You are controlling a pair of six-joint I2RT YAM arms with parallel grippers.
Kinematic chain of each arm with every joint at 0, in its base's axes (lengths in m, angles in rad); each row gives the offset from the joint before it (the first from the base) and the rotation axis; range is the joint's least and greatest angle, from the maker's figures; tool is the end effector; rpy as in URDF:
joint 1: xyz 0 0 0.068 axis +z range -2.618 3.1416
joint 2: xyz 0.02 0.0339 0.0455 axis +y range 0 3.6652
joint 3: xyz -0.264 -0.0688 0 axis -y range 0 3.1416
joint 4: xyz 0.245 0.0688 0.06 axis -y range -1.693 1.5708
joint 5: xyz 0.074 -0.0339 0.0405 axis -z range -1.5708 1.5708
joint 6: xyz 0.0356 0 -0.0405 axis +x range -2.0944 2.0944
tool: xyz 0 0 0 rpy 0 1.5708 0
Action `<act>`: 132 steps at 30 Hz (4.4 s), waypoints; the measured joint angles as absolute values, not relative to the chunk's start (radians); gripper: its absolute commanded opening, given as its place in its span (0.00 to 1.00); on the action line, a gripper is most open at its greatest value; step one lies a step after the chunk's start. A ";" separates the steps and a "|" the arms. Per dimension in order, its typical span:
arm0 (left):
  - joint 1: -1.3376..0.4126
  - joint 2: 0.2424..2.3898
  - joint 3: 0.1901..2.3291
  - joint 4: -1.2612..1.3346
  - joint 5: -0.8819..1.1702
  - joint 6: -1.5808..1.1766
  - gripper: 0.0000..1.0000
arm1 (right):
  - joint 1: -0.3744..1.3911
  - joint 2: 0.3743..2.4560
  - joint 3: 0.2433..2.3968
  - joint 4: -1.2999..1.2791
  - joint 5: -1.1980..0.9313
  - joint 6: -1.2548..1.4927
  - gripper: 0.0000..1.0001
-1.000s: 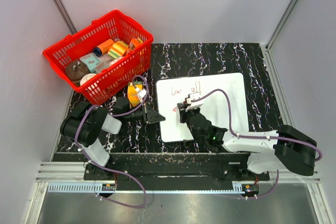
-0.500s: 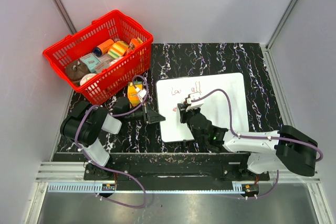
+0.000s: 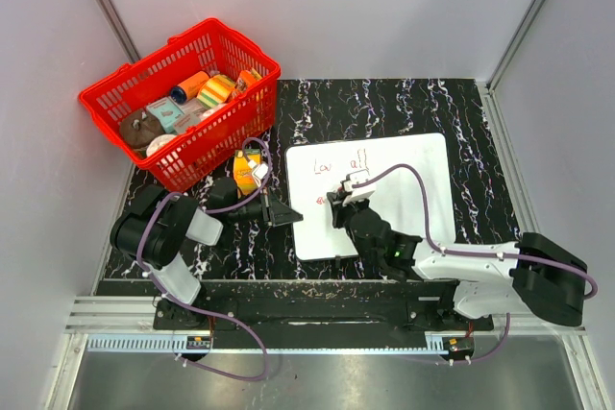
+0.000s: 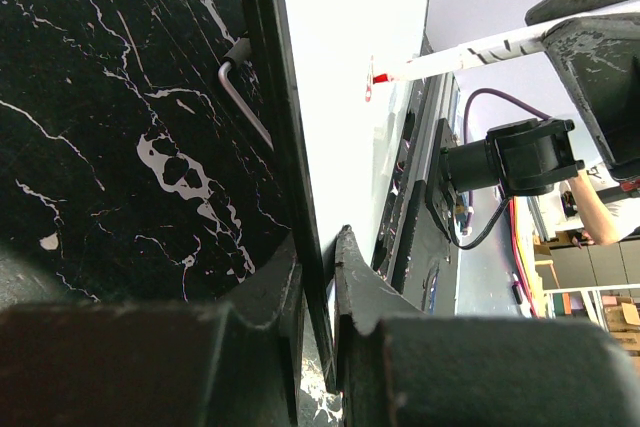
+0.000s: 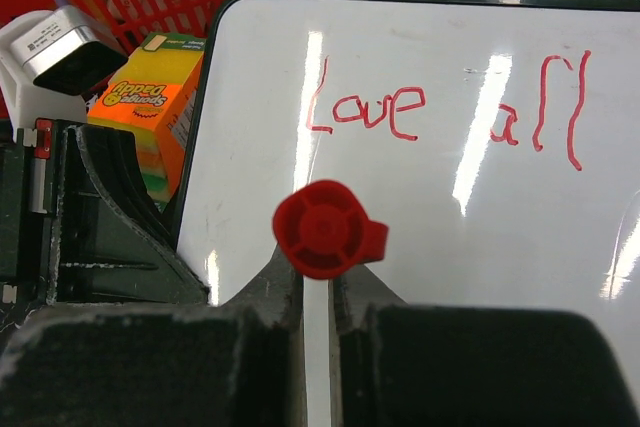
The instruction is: Write a sentence on the whiteboard
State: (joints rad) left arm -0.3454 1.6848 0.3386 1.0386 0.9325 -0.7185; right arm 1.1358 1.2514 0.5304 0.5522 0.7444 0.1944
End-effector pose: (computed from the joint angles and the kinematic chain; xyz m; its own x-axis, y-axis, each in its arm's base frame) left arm 0.2292 -0.1128 0.1215 -0.8213 -0.1213 -0.5574 0.5065 0.2944 -0.8104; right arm 0.1312 0.2252 0.2307 -0.1439 0.0274 -0.9892 -0.3646 0.9278 0.0788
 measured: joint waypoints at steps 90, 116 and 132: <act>-0.350 1.685 0.346 1.028 0.934 -0.712 0.00 | 1.167 1.168 0.393 0.797 0.716 -0.108 0.00; -0.351 1.685 0.346 1.028 0.934 -0.712 0.00 | 1.167 1.333 0.501 0.839 0.796 -0.097 0.00; -0.351 1.685 0.347 1.027 0.934 -0.712 0.00 | 1.167 1.325 0.493 0.817 0.812 -0.070 0.00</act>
